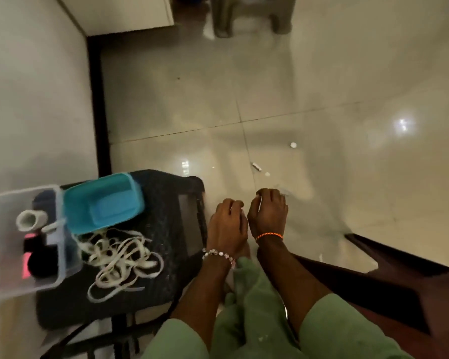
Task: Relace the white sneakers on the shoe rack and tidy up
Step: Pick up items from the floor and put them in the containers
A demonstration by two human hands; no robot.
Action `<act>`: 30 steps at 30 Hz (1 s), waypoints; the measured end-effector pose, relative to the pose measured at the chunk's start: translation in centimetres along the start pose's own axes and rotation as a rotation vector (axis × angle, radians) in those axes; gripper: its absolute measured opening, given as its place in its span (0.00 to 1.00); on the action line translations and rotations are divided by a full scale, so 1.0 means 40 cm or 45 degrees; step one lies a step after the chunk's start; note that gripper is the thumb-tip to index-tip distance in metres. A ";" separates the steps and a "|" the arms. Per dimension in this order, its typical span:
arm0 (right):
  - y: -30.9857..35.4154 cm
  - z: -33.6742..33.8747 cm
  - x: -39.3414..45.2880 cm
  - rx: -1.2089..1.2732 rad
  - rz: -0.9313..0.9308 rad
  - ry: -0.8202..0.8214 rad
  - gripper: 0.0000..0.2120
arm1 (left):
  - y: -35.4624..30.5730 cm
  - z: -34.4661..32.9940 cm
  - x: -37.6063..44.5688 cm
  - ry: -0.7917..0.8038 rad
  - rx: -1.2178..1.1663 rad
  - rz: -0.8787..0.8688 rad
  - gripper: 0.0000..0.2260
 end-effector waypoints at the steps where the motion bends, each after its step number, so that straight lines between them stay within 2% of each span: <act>1: -0.034 -0.004 0.012 -0.005 -0.067 -0.008 0.15 | 0.005 -0.034 0.010 0.059 0.039 -0.001 0.12; 3: -0.106 -0.020 0.043 -0.046 -0.226 0.039 0.12 | 0.020 -0.103 0.032 0.195 0.104 -0.041 0.13; 5: -0.181 -0.045 0.080 -0.096 -0.423 0.098 0.14 | 0.030 -0.162 0.068 0.302 0.172 -0.098 0.12; 7: -0.246 -0.082 0.110 -0.144 -0.602 0.189 0.18 | 0.042 -0.202 0.110 0.431 0.250 -0.145 0.06; 8: -0.262 -0.081 0.119 -0.160 -0.636 0.228 0.19 | 0.040 -0.208 0.119 0.454 0.259 -0.154 0.07; 9: -0.327 -0.146 0.155 -0.174 -0.712 0.239 0.19 | 0.073 -0.301 0.162 0.462 0.294 -0.182 0.11; 10: -0.347 -0.161 0.172 -0.186 -0.728 0.260 0.20 | 0.077 -0.325 0.175 0.506 0.303 -0.151 0.14; 12: -0.377 -0.186 0.196 -0.189 -0.691 0.317 0.21 | 0.090 -0.353 0.196 0.599 0.283 -0.144 0.12; 14: -0.482 -0.304 0.244 -0.207 -0.758 0.335 0.21 | 0.142 -0.496 0.235 0.697 0.280 -0.154 0.11; 16: -0.494 -0.328 0.260 -0.147 -0.765 0.349 0.21 | 0.163 -0.521 0.248 0.744 0.292 -0.113 0.14; 17: -0.556 -0.419 0.278 -0.129 -0.800 0.338 0.21 | 0.212 -0.614 0.273 0.771 0.292 -0.143 0.15; 19: -0.566 -0.450 0.304 -0.067 -0.784 0.308 0.22 | 0.228 -0.637 0.296 0.717 0.240 -0.118 0.16; 21: -0.626 -0.548 0.314 -0.040 -0.829 0.279 0.23 | 0.279 -0.746 0.324 0.749 0.211 -0.145 0.16; 22: -0.627 -0.544 0.326 -0.025 -0.795 0.261 0.24 | 0.275 -0.746 0.340 0.737 0.198 -0.184 0.17; 23: -0.669 -0.613 0.321 -0.042 -0.810 0.244 0.25 | 0.310 -0.816 0.349 0.736 0.203 -0.261 0.17; 26: -0.713 -0.675 0.334 -0.096 -0.777 0.241 0.30 | 0.320 -0.910 0.388 0.788 0.176 -0.354 0.18; 30: -0.750 -0.725 0.344 -0.122 -0.703 0.222 0.32 | 0.331 -1.007 0.414 0.915 0.282 -0.348 0.24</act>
Point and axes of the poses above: each hand's wrist, its own x-axis towards the middle knuckle, its own z-axis out of the back of the hand, y = z × x, the point moved 3 cm from there along x, towards the middle knuckle, and after that the axes turned 2 degrees about z, right-handed, at the moved point
